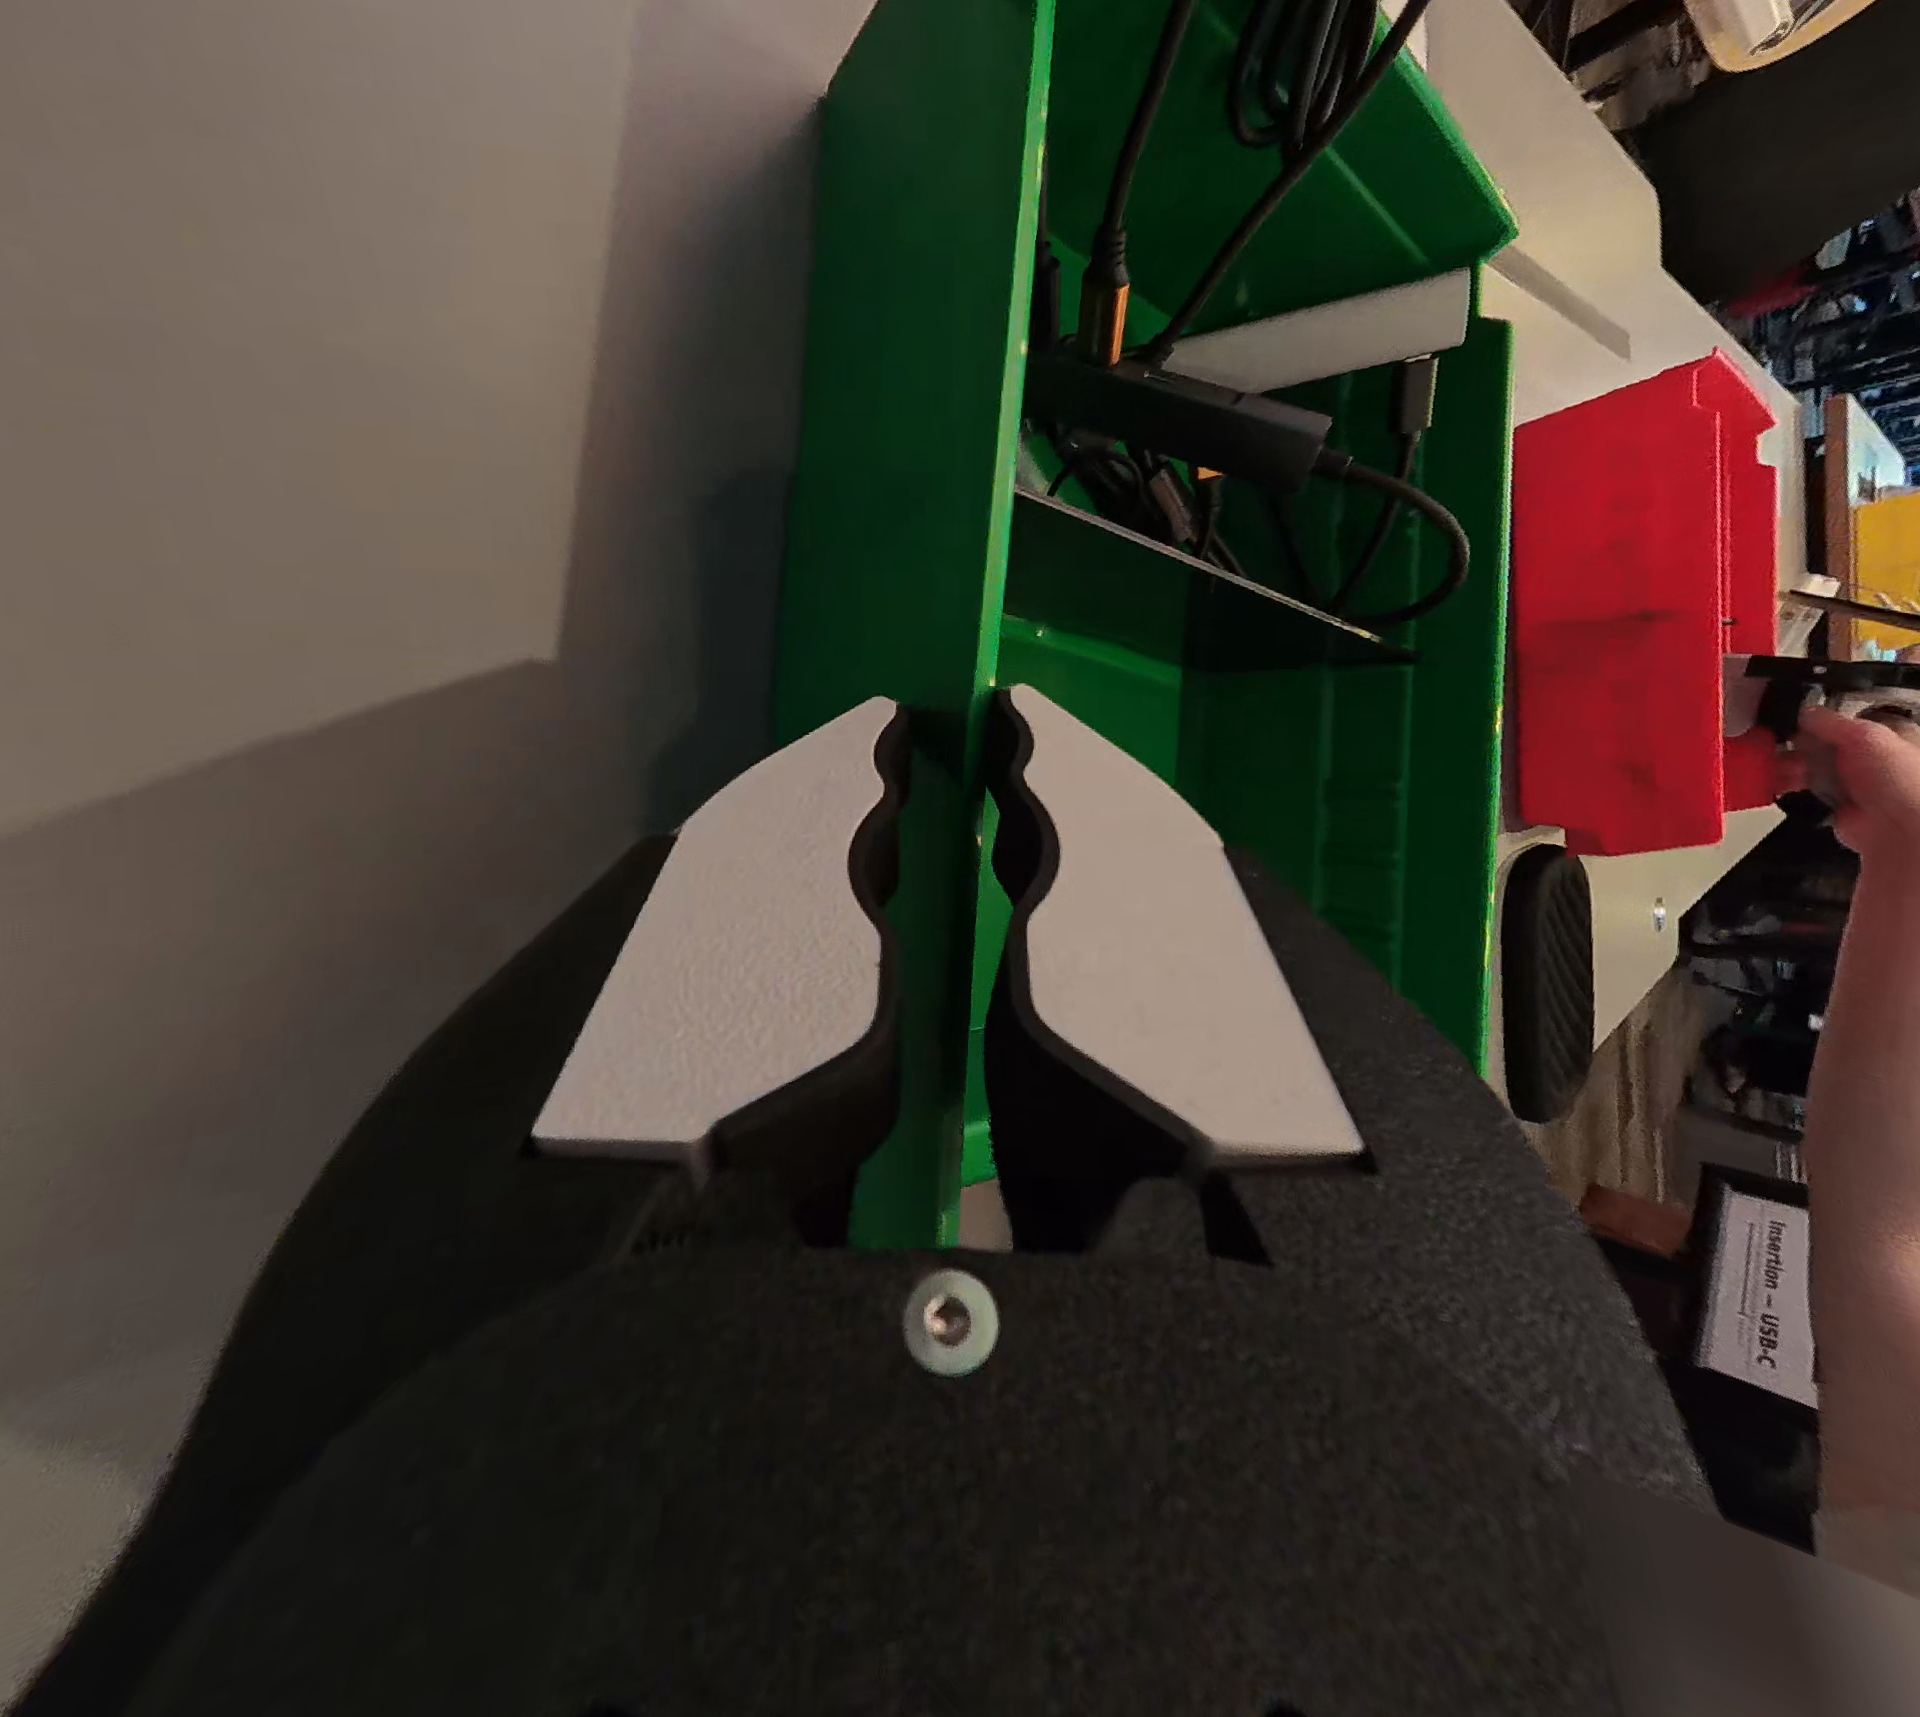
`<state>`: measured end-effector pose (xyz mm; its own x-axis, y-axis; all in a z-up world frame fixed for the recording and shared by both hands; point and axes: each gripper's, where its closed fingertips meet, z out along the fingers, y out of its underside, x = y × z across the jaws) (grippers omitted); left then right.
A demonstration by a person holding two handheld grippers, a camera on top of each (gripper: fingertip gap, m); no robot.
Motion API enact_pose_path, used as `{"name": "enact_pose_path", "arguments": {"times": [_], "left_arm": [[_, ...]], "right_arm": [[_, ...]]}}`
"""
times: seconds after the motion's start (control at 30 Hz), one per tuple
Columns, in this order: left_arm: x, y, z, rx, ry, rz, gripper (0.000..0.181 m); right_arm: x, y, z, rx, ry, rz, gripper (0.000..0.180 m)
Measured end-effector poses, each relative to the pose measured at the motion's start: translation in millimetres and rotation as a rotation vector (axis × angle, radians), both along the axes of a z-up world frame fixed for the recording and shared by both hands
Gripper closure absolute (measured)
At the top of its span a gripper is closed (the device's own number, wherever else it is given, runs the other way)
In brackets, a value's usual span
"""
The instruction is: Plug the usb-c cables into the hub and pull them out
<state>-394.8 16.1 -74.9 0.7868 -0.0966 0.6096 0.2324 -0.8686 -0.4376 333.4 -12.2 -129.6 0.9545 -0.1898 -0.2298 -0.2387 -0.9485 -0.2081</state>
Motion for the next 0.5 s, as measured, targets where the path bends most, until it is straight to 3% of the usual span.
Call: {"name": "enact_pose_path", "arguments": {"times": [0.27,0.37,0.5], "left_arm": [[-17,-19,2,-0.046,-0.108,0.052,0.164],[-13,-12,-2,-0.039,-0.130,0.026,0.155],[-7,-11,-5,-0.049,-0.072,-0.018,0.161]], "right_arm": [[0,-2,0,0.003,0.009,-0.020,0.173],[1,-3,0,0.005,-0.017,-0.009,0.173],[1,-3,0,0.000,-0.044,0.008,0.173]]}}
